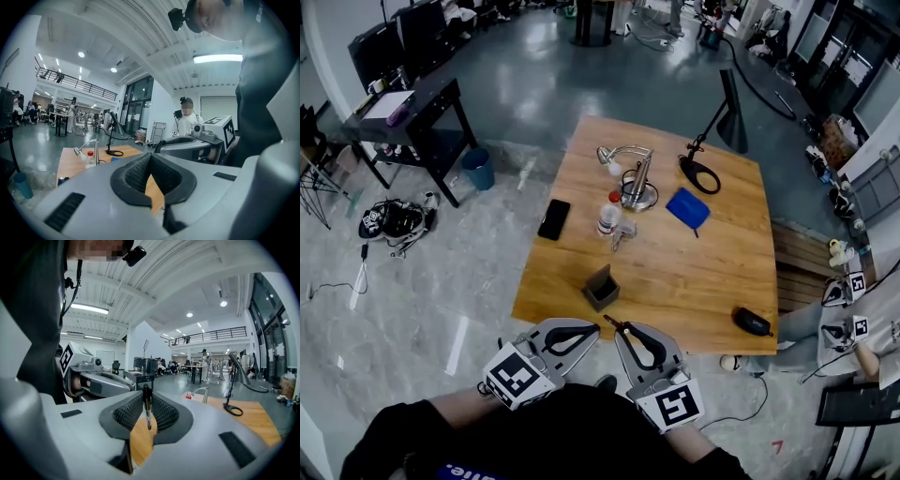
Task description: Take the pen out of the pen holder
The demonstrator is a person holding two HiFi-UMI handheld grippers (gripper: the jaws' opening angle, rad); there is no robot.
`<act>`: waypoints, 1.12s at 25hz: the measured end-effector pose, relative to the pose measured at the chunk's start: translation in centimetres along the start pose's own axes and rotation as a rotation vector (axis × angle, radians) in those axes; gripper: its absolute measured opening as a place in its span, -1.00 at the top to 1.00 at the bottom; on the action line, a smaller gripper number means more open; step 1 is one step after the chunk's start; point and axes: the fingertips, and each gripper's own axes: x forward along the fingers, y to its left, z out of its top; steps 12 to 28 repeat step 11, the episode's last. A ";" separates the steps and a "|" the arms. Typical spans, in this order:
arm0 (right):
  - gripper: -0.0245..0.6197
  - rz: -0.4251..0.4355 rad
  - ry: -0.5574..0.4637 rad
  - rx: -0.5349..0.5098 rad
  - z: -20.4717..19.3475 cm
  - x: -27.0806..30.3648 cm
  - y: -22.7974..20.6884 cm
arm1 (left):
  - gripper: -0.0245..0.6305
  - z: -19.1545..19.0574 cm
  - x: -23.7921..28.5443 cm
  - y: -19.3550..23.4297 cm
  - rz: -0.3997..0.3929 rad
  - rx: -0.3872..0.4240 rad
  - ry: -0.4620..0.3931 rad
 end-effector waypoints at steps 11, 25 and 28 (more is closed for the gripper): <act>0.73 0.002 -0.001 -0.003 0.0 0.6 0.4 | 0.90 0.0 -0.6 0.3 0.004 -0.004 -0.002; 0.73 0.002 -0.001 -0.003 0.0 0.6 0.4 | 0.90 0.0 -0.6 0.3 0.004 -0.004 -0.002; 0.73 0.002 -0.001 -0.003 0.0 0.6 0.4 | 0.90 0.0 -0.6 0.3 0.004 -0.004 -0.002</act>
